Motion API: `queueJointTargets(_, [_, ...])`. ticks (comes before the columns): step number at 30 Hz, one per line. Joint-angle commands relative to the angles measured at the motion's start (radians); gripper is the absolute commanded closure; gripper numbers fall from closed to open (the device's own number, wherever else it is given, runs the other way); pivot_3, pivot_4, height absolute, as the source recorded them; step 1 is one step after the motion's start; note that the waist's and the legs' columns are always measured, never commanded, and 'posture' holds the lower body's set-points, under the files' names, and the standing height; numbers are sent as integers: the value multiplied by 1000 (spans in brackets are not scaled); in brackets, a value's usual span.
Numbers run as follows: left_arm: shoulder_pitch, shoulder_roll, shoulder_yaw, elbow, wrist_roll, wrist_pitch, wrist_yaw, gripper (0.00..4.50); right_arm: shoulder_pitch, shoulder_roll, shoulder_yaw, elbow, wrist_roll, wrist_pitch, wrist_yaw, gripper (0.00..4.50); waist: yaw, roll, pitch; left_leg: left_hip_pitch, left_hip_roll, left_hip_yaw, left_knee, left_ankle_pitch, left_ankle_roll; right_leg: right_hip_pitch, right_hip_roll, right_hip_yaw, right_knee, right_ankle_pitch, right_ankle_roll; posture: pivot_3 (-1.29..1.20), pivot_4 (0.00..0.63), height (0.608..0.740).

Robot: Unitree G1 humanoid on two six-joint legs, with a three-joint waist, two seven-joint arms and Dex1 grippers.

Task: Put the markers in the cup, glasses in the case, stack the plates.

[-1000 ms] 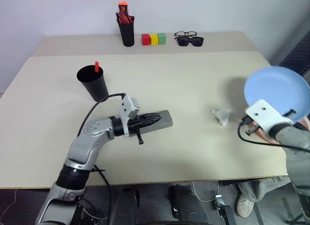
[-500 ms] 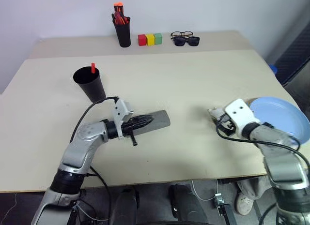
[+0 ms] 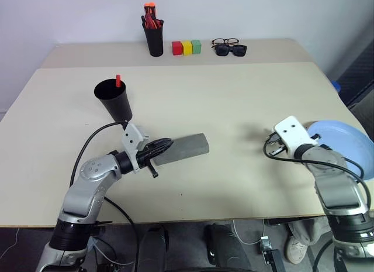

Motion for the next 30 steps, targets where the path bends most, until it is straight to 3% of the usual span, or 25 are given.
queueJointTargets(1, [-44, -19, 11, 33, 3, -30, 19, 4324, 29, -78, -121, -96, -74, 61, -54, 4452, 1, 0, 0, 0, 0, 0, 0, 0, 0, 0, 0, 0, 0, 0, 0, 0, 150, 740])
queueJointTargets(4, [-68, -31, 11, 62, 7, -38, 29, 4324, 87, -127, -168, -91, -115, 100, -78, 4452, 3, 0, 0, 0, 0, 0, 0, 0, 0, 0, 0, 0, 0, 0, 0, 0, 150, 740])
queueJointTargets(5, [-73, -35, 12, 68, 8, -42, 33, 4324, 104, -132, -179, -90, -113, 108, -74, 4172, 2, 0, 0, 0, 0, 0, 0, 0, 0, 0, 0, 0, -1, 0, 0, 0, 150, 740])
queueJointTargets(8, [-81, -45, 22, 87, 22, -77, 57, 4324, 115, -135, -188, -77, -115, 96, -83, 3096, -6, 0, 0, 1, 0, 0, 0, 0, 1, 0, 0, 0, 0, 0, 0, 0, 150, 740])
queueJointTargets(12, [-45, -39, 63, 57, 40, -110, 110, 4324, 26, -127, -110, -17, -141, 55, -123, 1027, -19, 1, -1, 1, 0, 0, 0, 0, 1, 1, 1, 1, 0, 0, 0, 0, 150, 740])
queueJointTargets(17, [75, -9, 136, -63, 48, -87, 188, 4324, -149, -60, -32, 144, -64, -140, -111, 1027, -33, 1, -1, 2, 0, 0, -1, 0, 1, 1, 1, 1, 0, 0, 0, 0, 150, 740])
queueJointTargets(22, [239, 47, 304, -132, 71, -72, 277, 4324, -222, 152, -102, 134, 297, -257, 115, 1027, -30, 1, -1, 2, 1, 0, -1, 0, 1, 1, 1, 1, 0, 0, 0, 0, 150, 740])
queueJointTargets(30, [345, 36, 449, -217, 68, -37, 397, 4324, -206, 142, -24, 235, 372, -343, 280, 1027, -1, 0, -1, 1, 0, 0, 2, -1, 1, 4, -1, -1, -3, -2, -3, 0, 150, 740])
